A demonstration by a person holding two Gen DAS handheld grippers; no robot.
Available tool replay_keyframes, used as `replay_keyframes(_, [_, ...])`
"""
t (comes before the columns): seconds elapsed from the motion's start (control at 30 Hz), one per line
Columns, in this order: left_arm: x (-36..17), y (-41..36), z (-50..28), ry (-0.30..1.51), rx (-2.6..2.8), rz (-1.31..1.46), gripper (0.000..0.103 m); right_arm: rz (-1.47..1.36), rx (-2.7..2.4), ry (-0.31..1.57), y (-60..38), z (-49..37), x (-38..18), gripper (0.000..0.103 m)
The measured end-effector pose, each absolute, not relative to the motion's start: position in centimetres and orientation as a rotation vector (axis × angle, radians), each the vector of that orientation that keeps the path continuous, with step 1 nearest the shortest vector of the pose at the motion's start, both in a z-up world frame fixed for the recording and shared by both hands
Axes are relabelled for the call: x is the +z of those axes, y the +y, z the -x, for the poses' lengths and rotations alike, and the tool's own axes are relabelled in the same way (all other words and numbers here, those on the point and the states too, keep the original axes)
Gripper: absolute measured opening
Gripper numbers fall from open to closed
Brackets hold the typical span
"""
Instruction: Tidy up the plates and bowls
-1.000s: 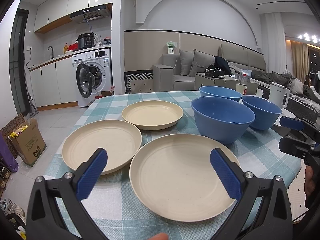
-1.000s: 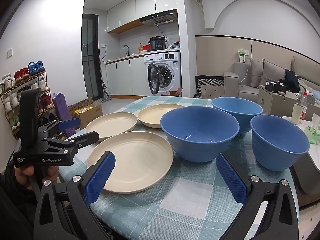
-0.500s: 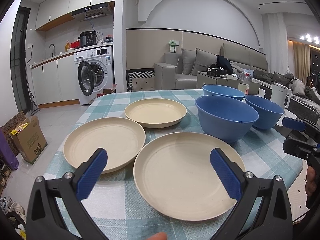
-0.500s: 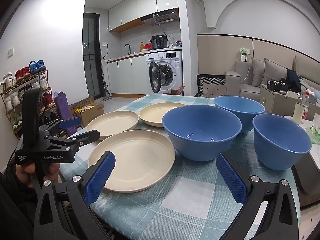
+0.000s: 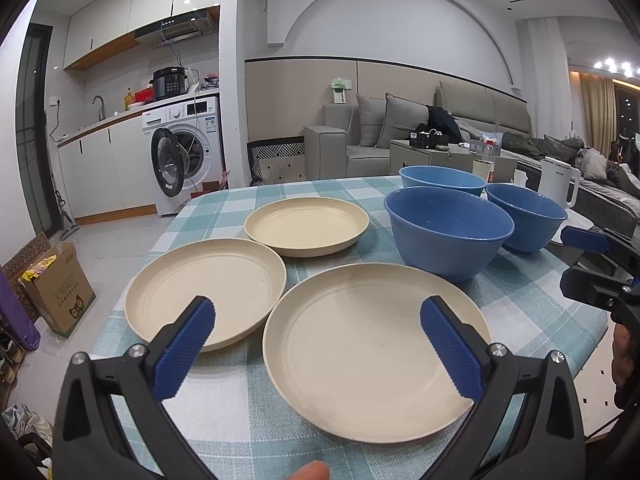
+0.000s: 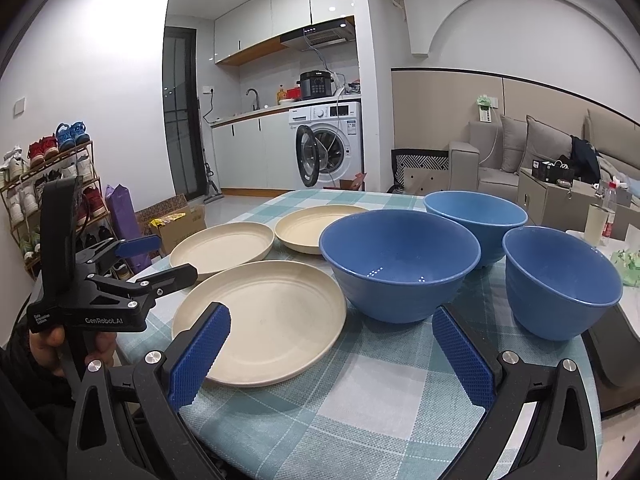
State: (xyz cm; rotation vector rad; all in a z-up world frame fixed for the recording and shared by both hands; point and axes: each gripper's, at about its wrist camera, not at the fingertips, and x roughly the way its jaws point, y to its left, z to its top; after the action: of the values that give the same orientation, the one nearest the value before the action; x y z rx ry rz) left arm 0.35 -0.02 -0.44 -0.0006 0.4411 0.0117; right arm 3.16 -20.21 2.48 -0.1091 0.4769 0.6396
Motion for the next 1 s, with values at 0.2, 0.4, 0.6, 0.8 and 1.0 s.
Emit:
replay_keyframes(0.2, [-0.3, 0.4, -0.6, 0.438, 0.029, 0.011, 0.103, 0.133, 0.626, 0.472, -20.1, -3.5, 2.4, 0.103])
replay_keyframes(0.4, [-0.1, 1.0, -1.0, 0.433, 0.046, 0.019, 0.103, 0.113, 0.590, 0.475, -20.7, -4.2, 2.6, 0.103])
replay_keyframes(0.6, [0.6, 1.6, -1.2, 0.424, 0.043, 0.015, 0.103, 0.121, 0.578, 0.479, -20.9, -4.7, 3.3, 0.103])
replay_keyframes(0.8, [1.5, 2.7, -1.5, 0.411, 0.066, 0.029, 0.103, 0.158, 0.576, 0.477, -20.5, -5.2, 4.3, 0.103])
replay_keyframes(1.0, [2.5, 3.3, -2.2, 0.423, 0.078, 0.009, 0.103, 0.154, 0.581, 0.468, -20.5, -5.9, 5.4, 0.103])
